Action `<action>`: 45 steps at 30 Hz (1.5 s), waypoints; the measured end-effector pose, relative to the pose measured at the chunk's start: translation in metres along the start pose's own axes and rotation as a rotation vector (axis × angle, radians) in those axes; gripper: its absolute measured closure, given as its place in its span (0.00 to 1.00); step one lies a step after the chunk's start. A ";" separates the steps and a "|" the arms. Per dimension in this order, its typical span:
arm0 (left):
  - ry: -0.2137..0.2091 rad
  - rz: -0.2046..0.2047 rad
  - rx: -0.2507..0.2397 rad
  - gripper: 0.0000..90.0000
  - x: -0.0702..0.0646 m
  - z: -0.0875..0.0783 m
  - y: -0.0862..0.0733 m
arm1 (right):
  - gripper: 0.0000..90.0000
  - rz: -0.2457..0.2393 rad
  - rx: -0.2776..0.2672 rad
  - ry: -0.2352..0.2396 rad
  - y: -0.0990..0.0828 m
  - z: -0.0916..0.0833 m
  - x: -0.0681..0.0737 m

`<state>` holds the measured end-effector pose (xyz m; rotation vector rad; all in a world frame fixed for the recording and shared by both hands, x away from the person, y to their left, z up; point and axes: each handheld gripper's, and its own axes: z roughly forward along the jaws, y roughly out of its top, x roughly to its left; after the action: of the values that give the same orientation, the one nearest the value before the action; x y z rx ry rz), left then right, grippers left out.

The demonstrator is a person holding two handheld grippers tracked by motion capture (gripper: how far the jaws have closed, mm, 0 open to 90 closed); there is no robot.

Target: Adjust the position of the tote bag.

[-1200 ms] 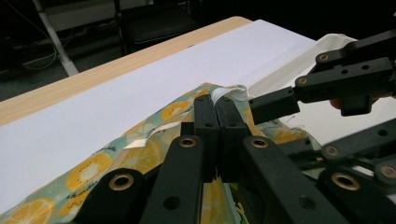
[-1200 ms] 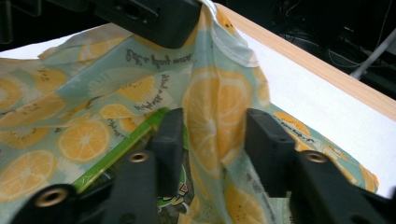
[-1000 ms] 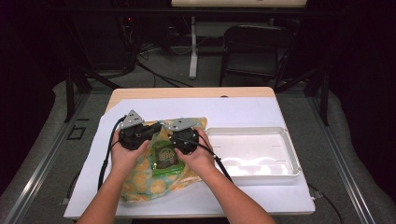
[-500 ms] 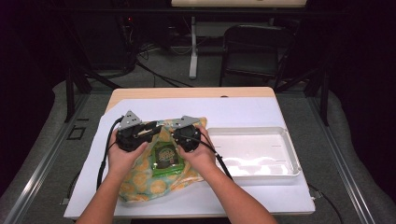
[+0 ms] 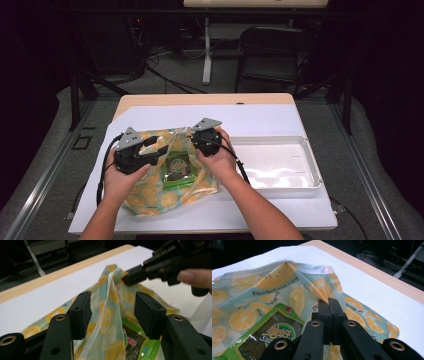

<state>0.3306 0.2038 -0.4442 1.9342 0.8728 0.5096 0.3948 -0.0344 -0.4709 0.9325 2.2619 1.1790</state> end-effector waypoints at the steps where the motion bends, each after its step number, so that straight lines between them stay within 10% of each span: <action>1: 0.004 -0.004 0.012 0.53 0.000 -0.001 -0.002 | 1.00 0.005 -0.005 0.003 0.000 0.000 -0.001; 11: 0.074 -0.005 0.061 0.45 0.000 -0.015 -0.034 | 1.00 0.000 -0.018 0.031 0.001 0.000 -0.002; 28: 0.027 0.009 0.104 0.38 -0.002 0.001 -0.046 | 1.00 0.004 -0.021 0.043 0.000 0.000 -0.002; 45: 0.098 0.074 0.207 0.48 -0.010 0.011 -0.071 | 1.00 0.016 -0.032 0.048 -0.003 0.002 -0.002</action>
<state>0.3048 0.2126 -0.5115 2.1515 0.9498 0.5810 0.3963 -0.0358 -0.4746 0.9211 2.2701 1.2531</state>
